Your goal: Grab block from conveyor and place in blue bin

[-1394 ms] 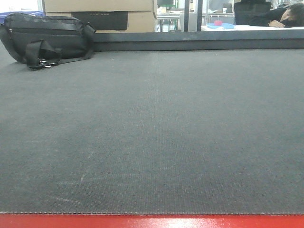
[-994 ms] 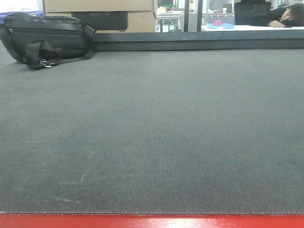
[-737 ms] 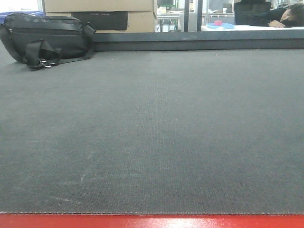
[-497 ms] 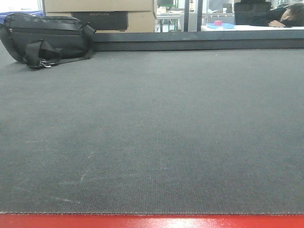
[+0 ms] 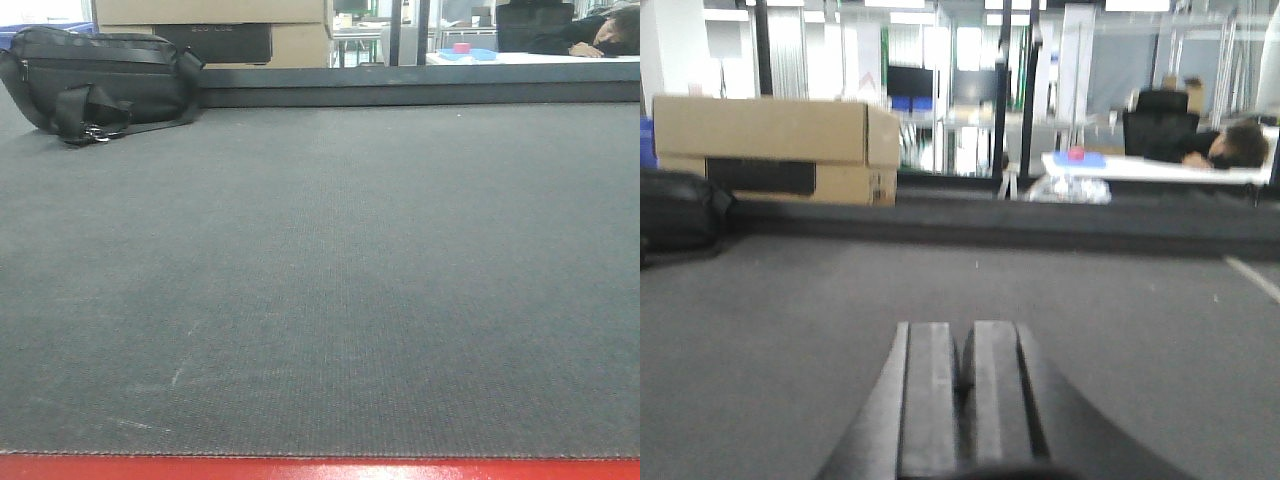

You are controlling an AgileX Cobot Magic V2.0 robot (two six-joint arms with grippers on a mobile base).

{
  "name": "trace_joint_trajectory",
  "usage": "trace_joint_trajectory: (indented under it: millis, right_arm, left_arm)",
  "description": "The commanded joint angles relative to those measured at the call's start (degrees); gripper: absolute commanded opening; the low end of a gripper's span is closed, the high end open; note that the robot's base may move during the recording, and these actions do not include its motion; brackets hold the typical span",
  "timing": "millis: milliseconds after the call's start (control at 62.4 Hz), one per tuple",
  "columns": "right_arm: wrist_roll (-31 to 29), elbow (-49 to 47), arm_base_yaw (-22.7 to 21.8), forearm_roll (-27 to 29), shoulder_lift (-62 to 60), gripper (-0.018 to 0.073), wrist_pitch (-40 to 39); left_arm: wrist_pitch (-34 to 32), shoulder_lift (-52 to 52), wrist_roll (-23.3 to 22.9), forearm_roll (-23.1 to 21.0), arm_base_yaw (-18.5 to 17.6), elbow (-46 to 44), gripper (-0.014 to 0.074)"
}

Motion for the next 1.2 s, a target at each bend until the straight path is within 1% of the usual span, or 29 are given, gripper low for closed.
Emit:
trace_joint_trajectory:
  millis: [0, 128, 304, 353, 417, 561, 689, 913, 1074, 1138, 1186]
  right_arm:
    - [-0.16, -6.78, 0.13, -0.25, 6.26, -0.0162, 9.8]
    - [-0.16, -15.45, 0.13, -0.25, 17.67, -0.0162, 19.1]
    - [-0.16, -27.09, 0.13, -0.25, 36.12, -0.0162, 32.3]
    - [-0.16, -29.61, 0.13, -0.25, 40.45, -0.0162, 34.74]
    - [-0.16, -32.26, 0.13, -0.25, 45.5, -0.0162, 37.54]
    - [-0.16, -34.69, 0.13, -0.25, 53.71, -0.0162, 37.91]
    - [-0.16, -34.79, 0.13, -0.25, 59.52, -0.0162, 38.48]
    - [-0.16, -34.79, 0.13, -0.74, 67.14, -0.0162, 38.61]
    - [-0.16, -34.79, 0.13, -1.11, 71.72, -0.0162, 39.59]
    - [-0.16, -34.79, 0.13, -1.38, 73.62, -0.0141, 39.72]
    - [-0.16, -34.79, 0.13, -1.38, 74.66, -0.0082, 40.1]
  left_arm:
    - [3.68, 5.64, -0.19, 0.26, -0.38, -6.48, -0.0111]
    - [11.54, 16.14, -0.19, 0.26, -0.38, -16.24, -0.0111]
    - [30.99, 35.29, -0.19, -0.16, -0.38, -31.55, -0.0111]
    - [34.7, 40.03, -0.19, -0.16, -0.38, -34.38, -0.0111]
    - [37.7, 45.56, -0.19, -0.16, -0.38, -38.41, -0.0111]
    - [39.25, 55.63, -0.19, -0.16, -0.38, -43.45, -0.0111]
    - [39.92, 62.63, -0.19, -0.16, -0.38, -44.98, -0.0111]
    - [40.17, 70.91, -0.19, -0.32, -0.38, -45.08, -0.0111]
    - [41.05, 74.32, -0.19, -1.37, -0.38, -45.08, -0.0111]
    - [41.23, 75.14, -0.19, -1.55, -0.38, -45.08, -0.0111]
    - [41.34, 75.44, -0.19, -1.55, -0.38, -45.08, -0.0111]
